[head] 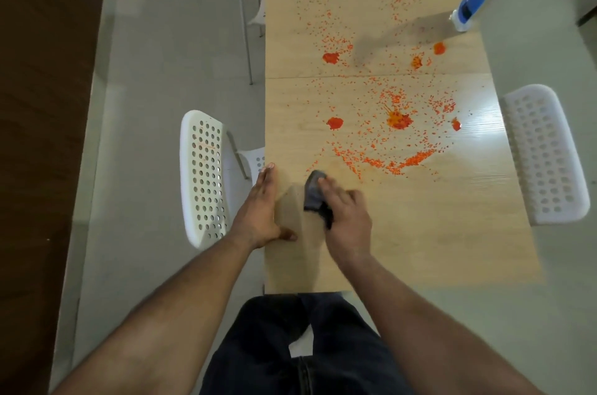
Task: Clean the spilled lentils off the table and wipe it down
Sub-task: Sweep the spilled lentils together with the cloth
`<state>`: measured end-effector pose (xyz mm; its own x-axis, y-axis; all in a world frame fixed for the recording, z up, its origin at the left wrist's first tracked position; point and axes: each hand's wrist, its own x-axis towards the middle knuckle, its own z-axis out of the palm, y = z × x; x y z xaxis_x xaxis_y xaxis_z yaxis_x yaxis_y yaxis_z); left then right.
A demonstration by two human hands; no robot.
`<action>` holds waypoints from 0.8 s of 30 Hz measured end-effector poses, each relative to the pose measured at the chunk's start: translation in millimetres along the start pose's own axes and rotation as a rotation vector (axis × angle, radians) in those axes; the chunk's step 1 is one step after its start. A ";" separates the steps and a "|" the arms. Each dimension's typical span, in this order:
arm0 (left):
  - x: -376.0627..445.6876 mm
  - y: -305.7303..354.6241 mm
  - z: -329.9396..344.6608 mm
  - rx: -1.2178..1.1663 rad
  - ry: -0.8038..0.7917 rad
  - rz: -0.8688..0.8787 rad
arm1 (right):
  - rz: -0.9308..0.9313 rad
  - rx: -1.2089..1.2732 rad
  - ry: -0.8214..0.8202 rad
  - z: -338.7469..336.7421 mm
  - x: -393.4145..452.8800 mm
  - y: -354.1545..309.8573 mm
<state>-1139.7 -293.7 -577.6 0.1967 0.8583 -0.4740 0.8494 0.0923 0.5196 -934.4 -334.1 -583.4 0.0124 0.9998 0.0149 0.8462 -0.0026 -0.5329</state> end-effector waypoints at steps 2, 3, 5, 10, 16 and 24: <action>4.6 -5.5 -7.4 0.021 -0.028 0.042 | -0.111 -0.008 -0.055 12.4 -22.2 -11.3; 6.9 -9.2 -10.1 0.034 -0.035 0.072 | -0.160 -0.031 -0.090 19.6 -30.3 -17.1; 14.3 -17.0 -18.2 0.060 -0.046 0.124 | -0.212 -0.107 -0.159 33.7 -34.7 -28.3; 37.9 -28.3 -32.3 0.074 -0.078 0.202 | -0.101 -0.189 -0.164 46.3 6.1 -49.8; 61.8 -26.7 -50.2 0.088 -0.095 0.221 | 0.271 -0.219 -0.021 31.9 82.3 -42.9; 90.6 -18.8 -73.4 0.125 -0.094 0.218 | 0.297 -0.135 0.166 36.4 60.8 -58.8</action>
<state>-1173.7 -180.5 -578.1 0.4214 0.8000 -0.4270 0.8345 -0.1577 0.5280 -1002.9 -272.5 -581.9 0.3452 0.9383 0.0193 0.8552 -0.3060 -0.4184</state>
